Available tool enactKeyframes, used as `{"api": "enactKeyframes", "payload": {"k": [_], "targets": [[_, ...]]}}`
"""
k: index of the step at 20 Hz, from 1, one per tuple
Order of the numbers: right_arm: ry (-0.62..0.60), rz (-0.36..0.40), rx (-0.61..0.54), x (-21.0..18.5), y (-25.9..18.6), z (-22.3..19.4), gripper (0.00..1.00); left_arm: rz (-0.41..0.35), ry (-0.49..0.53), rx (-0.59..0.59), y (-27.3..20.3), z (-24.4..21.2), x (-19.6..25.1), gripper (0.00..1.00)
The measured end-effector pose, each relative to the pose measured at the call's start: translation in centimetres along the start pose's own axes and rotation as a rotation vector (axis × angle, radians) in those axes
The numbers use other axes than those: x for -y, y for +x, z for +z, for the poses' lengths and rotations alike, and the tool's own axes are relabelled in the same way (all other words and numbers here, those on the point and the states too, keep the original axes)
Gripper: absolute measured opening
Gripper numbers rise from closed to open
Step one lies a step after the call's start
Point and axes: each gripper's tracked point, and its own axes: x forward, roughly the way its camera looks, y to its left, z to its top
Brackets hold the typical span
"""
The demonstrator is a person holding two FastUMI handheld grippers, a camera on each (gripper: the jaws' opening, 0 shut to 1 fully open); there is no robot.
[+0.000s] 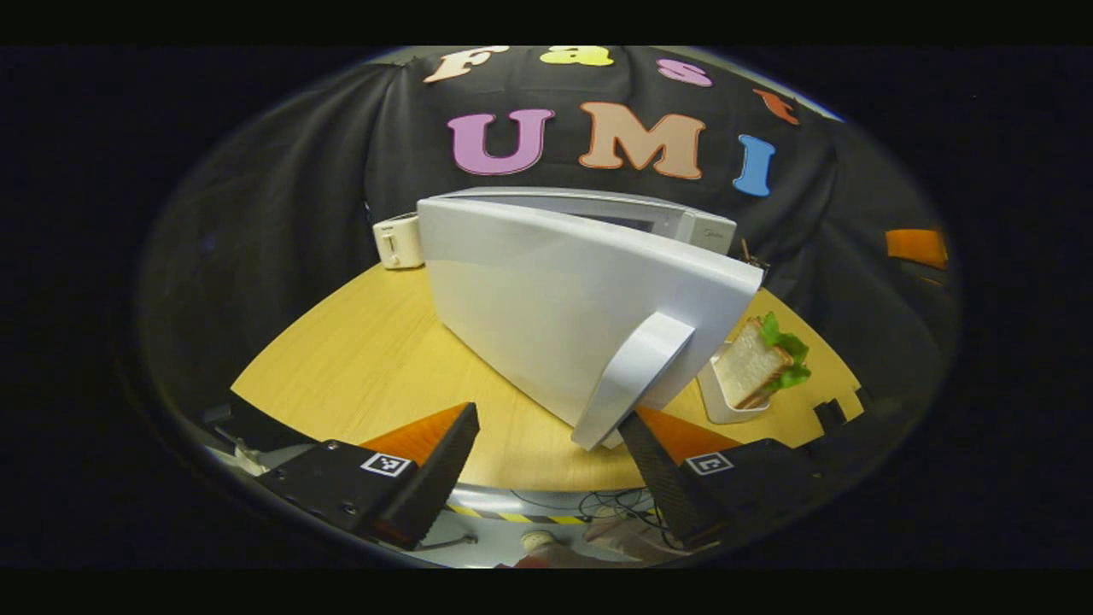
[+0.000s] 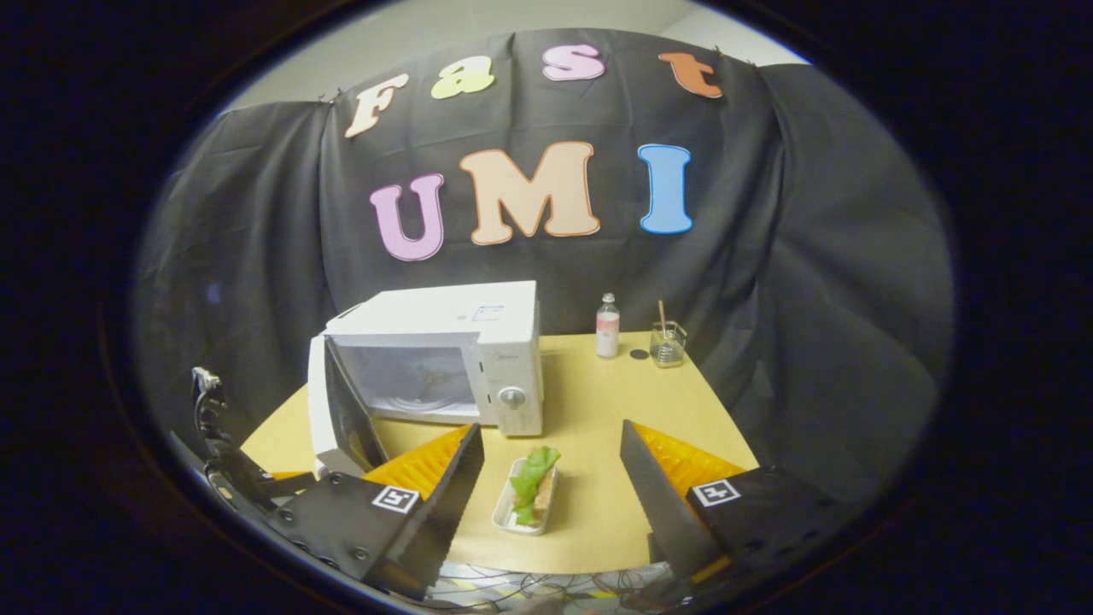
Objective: Open the microwave oven with the left hand, put the food in, and close the microwave oven.
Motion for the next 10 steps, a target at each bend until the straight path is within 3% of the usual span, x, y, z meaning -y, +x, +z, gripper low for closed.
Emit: {"api": "enactKeyframes", "payload": {"k": [1,2,10], "targets": [[-0.004,-0.007,0.000,-0.5,-0.6,-0.2,0.99,0.005,-0.006,-0.002,-0.9,-0.4,-1.2,1.00],[-0.009,-0.015,0.000,-1.0,-1.3,-0.4,0.92,0.013,-0.011,-0.004,-1.6,-0.8,-2.5,1.00],[0.006,-0.050,-0.008,-5.0,-5.4,-2.8,0.92,0.148,-0.086,0.013,-7.3,-2.6,-14.8,1.00]]}}
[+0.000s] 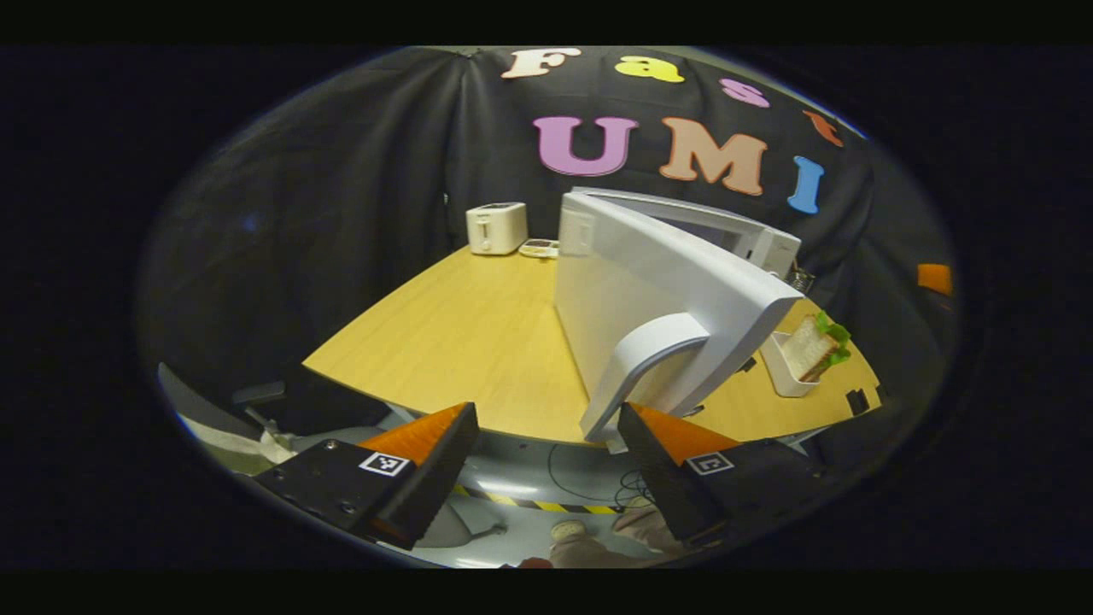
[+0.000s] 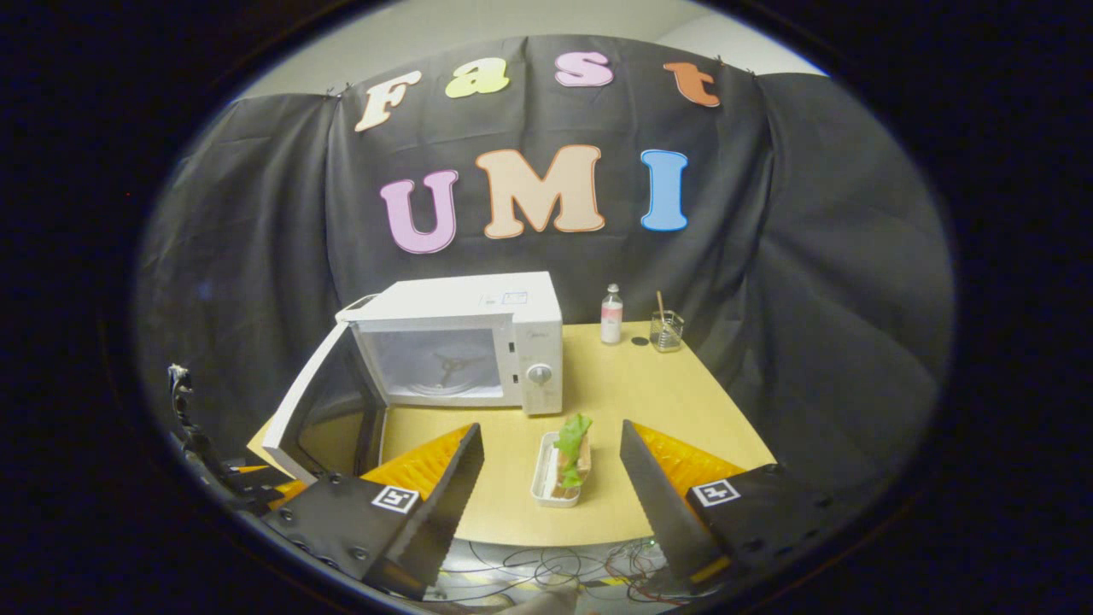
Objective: Open the microwave oven with the left hand, put the food in, and close the microwave oven.
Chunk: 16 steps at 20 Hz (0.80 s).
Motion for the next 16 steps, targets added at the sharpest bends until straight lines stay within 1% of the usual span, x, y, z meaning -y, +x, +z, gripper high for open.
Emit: {"api": "enactKeyframes", "payload": {"k": [4,7,8,9,10,11,12,13,14,15,16], "targets": [[0.001,-0.029,-0.015,-0.6,-0.7,-1.0,0.92,0.098,-0.045,0.051,-2.6,1.3,-5.7,0.98],[0.011,-0.051,-0.042,-0.3,-0.6,-1.4,0.92,0.162,-0.090,0.106,-4.8,3.3,-8.4,0.97],[0.015,-0.056,-0.053,-0.2,-0.3,-1.5,0.92,0.176,-0.101,0.128,-5.5,3.8,-8.8,0.94],[0.017,-0.060,-0.066,0.0,0.1,-1.6,0.92,0.185,-0.110,0.152,-6.1,4.7,-9.2,0.97],[0.017,-0.061,-0.083,0.2,0.6,-1.7,0.92,0.183,-0.118,0.185,-6.7,5.7,-9.1,0.97],[0.019,-0.061,-0.102,0.3,1.1,-2.0,0.92,0.187,-0.122,0.216,-7.2,6.8,-9.1,0.94],[0.022,-0.055,-0.126,0.4,1.6,-2.3,1.00,0.197,-0.119,0.240,-7.6,7.6,-9.1,0.97],[0.028,-0.045,-0.160,0.6,2.4,-2.8,1.00,0.209,-0.107,0.262,-7.9,8.5,-8.9,0.94],[0.035,-0.039,-0.186,0.7,3.0,-3.2,1.00,0.218,-0.091,0.281,-8.2,9.3,-8.7,0.97],[0.043,-0.028,-0.217,0.8,3.7,-3.5,1.00,0.231,-0.073,0.299,-8.5,10.1,-8.5,0.97],[0.053,-0.016,-0.253,1.1,4.6,-4.0,0.93,0.244,-0.060,0.319,-8.8,11.0,-8.2,0.94]]}}
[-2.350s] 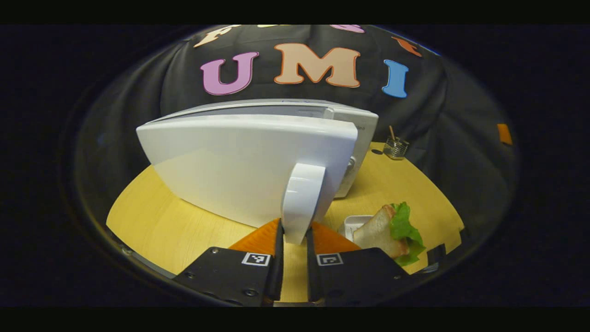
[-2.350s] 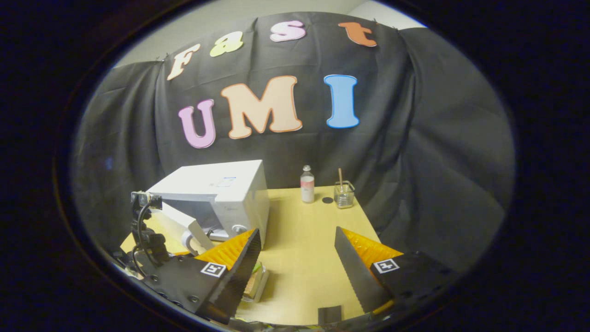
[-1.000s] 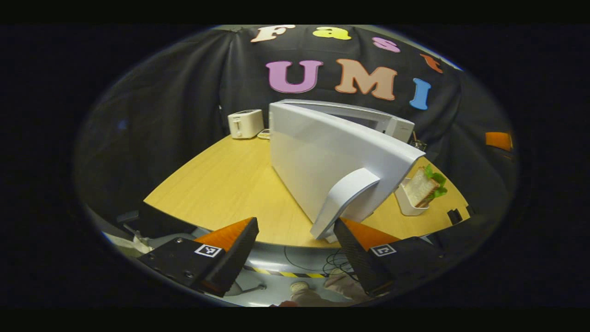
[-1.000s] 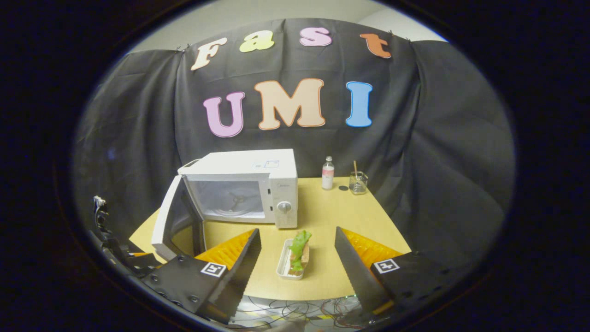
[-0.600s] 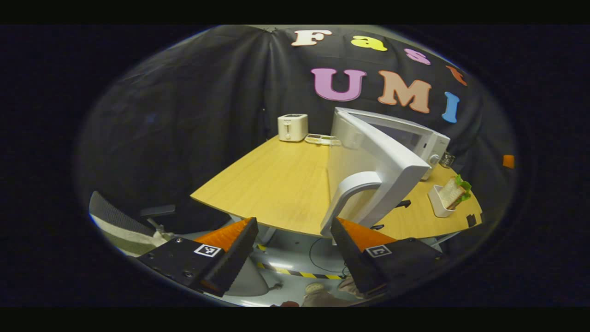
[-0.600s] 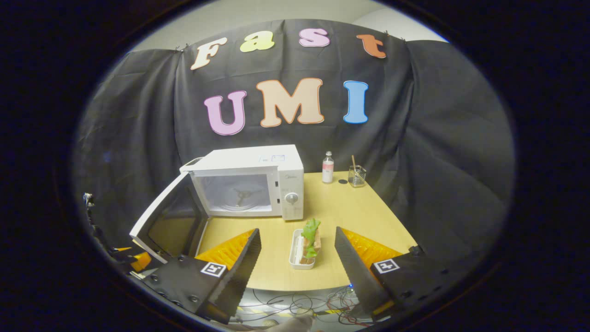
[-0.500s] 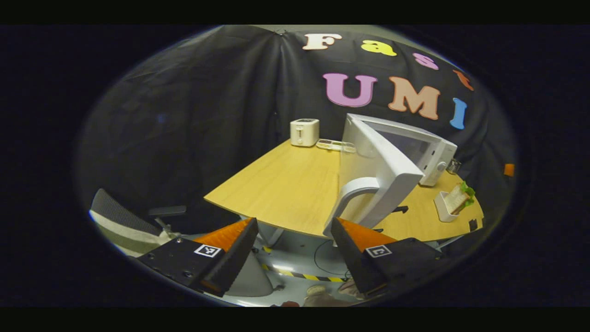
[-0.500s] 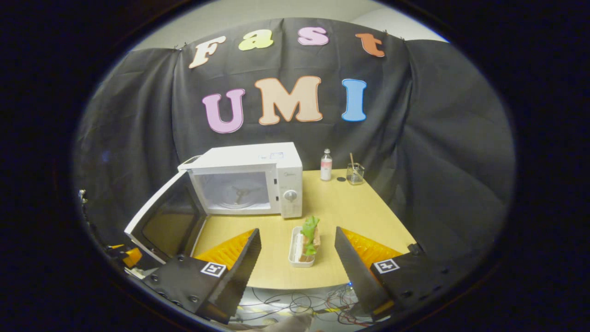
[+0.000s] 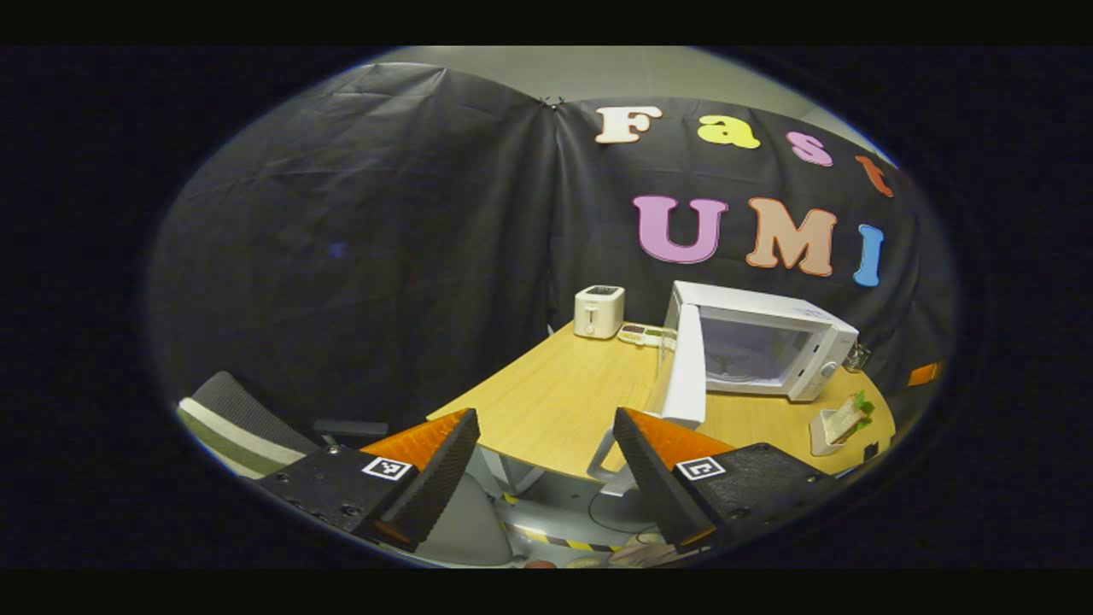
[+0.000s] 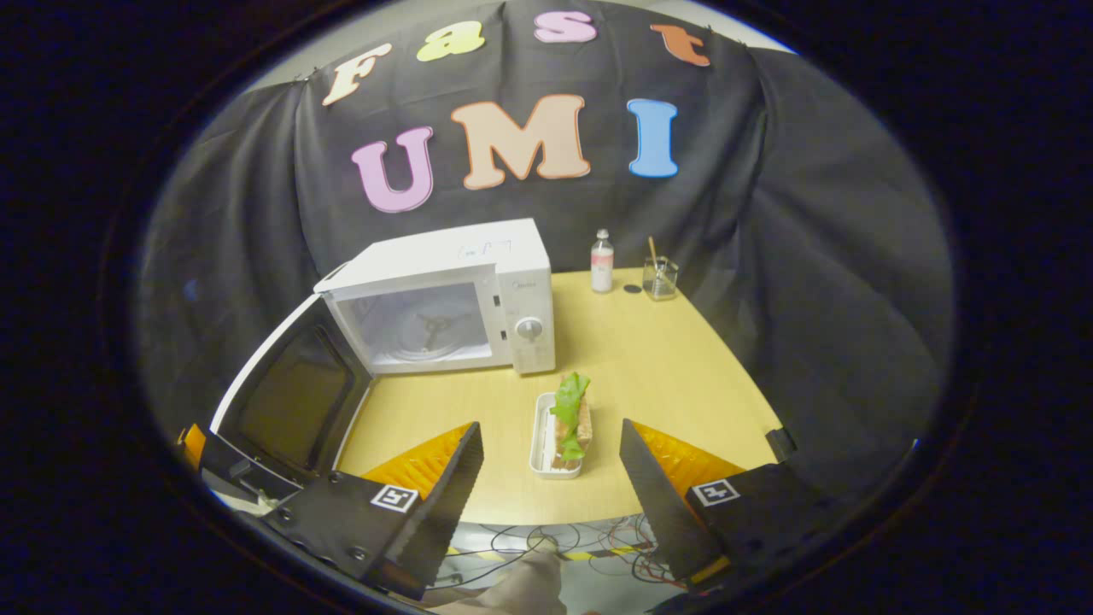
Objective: Open the microwave oven with the left hand, put the food in, and close the microwave oven.
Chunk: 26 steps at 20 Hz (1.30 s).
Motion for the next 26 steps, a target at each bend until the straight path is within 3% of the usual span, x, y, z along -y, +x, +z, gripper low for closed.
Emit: {"api": "enactKeyframes", "payload": {"k": [1,2,3,4,5,6,7,11,12,13,14,15,16,17,20,22,23,24,26], "targets": [[0.007,0.010,-0.037,0.3,1.1,-0.3,1.00,0.010,0.003,0.014,0.0,0.8,0.3,0.96],[0.012,0.015,-0.073,0.5,2.1,-0.7,0.92,0.021,0.001,0.024,0.1,1.3,0.6,0.96],[0.021,0.026,-0.117,0.8,3.3,-1.0,0.92,0.037,-0.006,0.035,0.3,2.0,1.0,0.96],[0.030,0.036,-0.155,1.0,4.4,-1.3,1.00,0.052,-0.017,0.043,0.5,2.6,1.3,0.96],[0.038,0.049,-0.200,1.2,5.6,-1.6,0.93,0.066,-0.027,0.054,0.7,3.2,1.7,0.99],[0.042,0.058,-0.234,1.4,6.7,-1.7,1.00,0.082,-0.031,0.057,1.1,3.7,2.1,0.94],[0.043,0.063,-0.281,1.7,7.8,-2.1,0.93,0.094,-0.035,0.066,1.6,4.3,2.7,0.96],[0.044,0.108,-0.411,1.7,11.6,-2.8,1.00,0.124,-0.074,0.117,3.6,7.3,5.5,0.96],[0.030,0.111,-0.446,1.9,12.4,-3.1,0.93,0.128,-0.082,0.131,4.1,7.8,6.3,0.96],[0.011,0.113,-0.477,2.1,13.3,-3.7,0.93,0.134,-0.085,0.144,4.6,8.4,7.0,0.96],[-0.006,0.113,-0.506,2.4,14.0,-4.2,1.00,0.136,-0.084,0.153,5.1,8.8,7.6,0.96],[-0.021,0.116,-0.530,2.5,14.7,-4.6,1.00,0.135,-0.085,0.156,5.6,9.0,8.4,0.96],[-0.028,0.123,-0.555,2.4,15.2,-5.0,0.93,0.128,-0.088,0.158,6.1,9.3,9.2,0.99],[-0.030,0.133,-0.585,2.3,15.4,-5.7,1.00,0.118,-0.094,0.159,6.5,9.6,10.0,0.96],[-0.049,0.155,-0.635,2.1,16.1,-7.1,0.97,0.105,-0.085,0.153,7.7,9.9,11.8,0.96],[-0.052,0.159,-0.661,2.3,16.1,-7.7,0.82,0.090,-0.073,0.147,8.4,10.1,12.9,0.94],[-0.047,0.153,-0.681,2.3,16.1,-8.2,0.60,0.081,-0.069,0.142,8.7,10.2,13.6,0.96],[-0.057,0.153,-0.681,2.5,16.2,-8.1,0.58,0.073,-0.065,0.138,8.9,10.1,14.1,0.96],[-0.032,0.144,-0.678,2.7,16.2,-7.7,0.29,0.061,-0.063,0.126,9.5,10.0,15.0,0.96]]}}
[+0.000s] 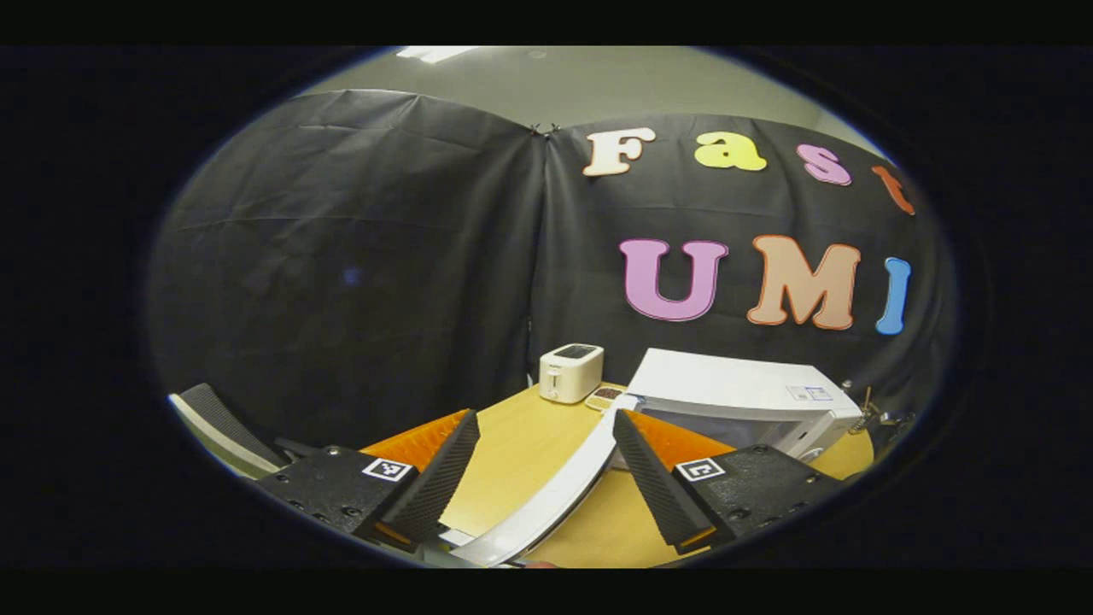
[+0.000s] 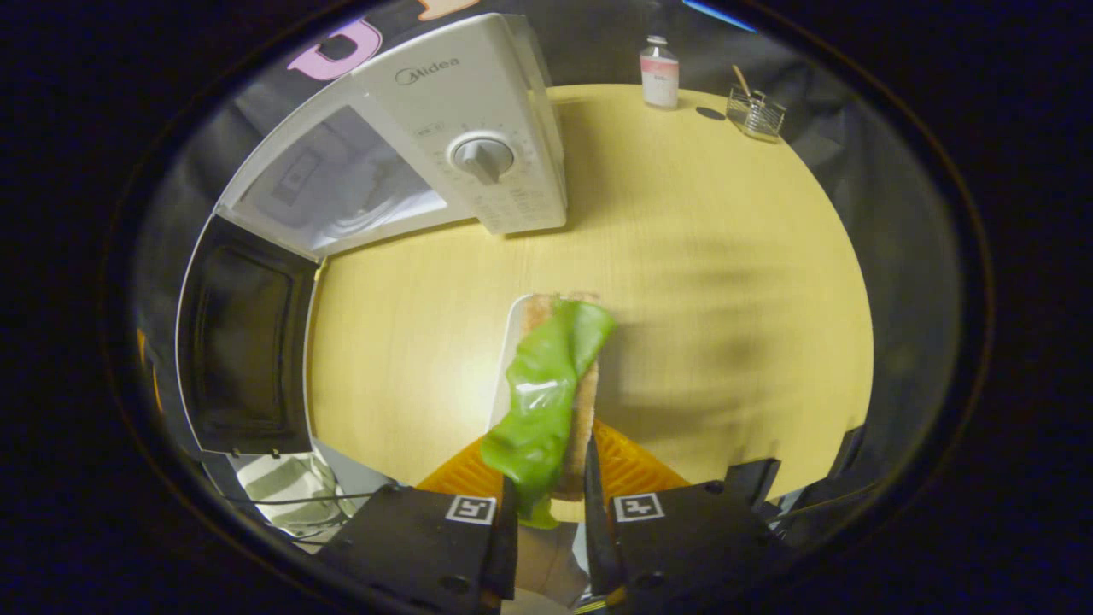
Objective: Open the microwave oven with the left hand, put the food in, and close the microwave oven.
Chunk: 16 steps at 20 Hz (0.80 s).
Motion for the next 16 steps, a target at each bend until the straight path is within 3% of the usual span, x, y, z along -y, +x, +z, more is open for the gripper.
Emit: {"api": "enactKeyframes", "payload": {"k": [8,10,11,16], "targets": [[0.041,0.116,0.069,-2.2,-3.5,2.2,0.29,-0.021,-0.005,-0.029,1.4,-0.3,1.8,0.96],[0.010,0.147,0.089,-3.7,-4.5,3.0,0.29,-0.024,-0.007,-0.038,1.8,-0.6,1.8,0.96],[-0.013,0.158,0.100,-4.4,-5.0,3.2,0.35,-0.021,-0.008,-0.038,1.9,-0.7,1.6,0.96],[-0.059,0.267,0.163,-10.4,-7.1,4.6,0.35,-0.003,0.010,-0.030,2.1,-0.5,-0.5,0.96]]}}
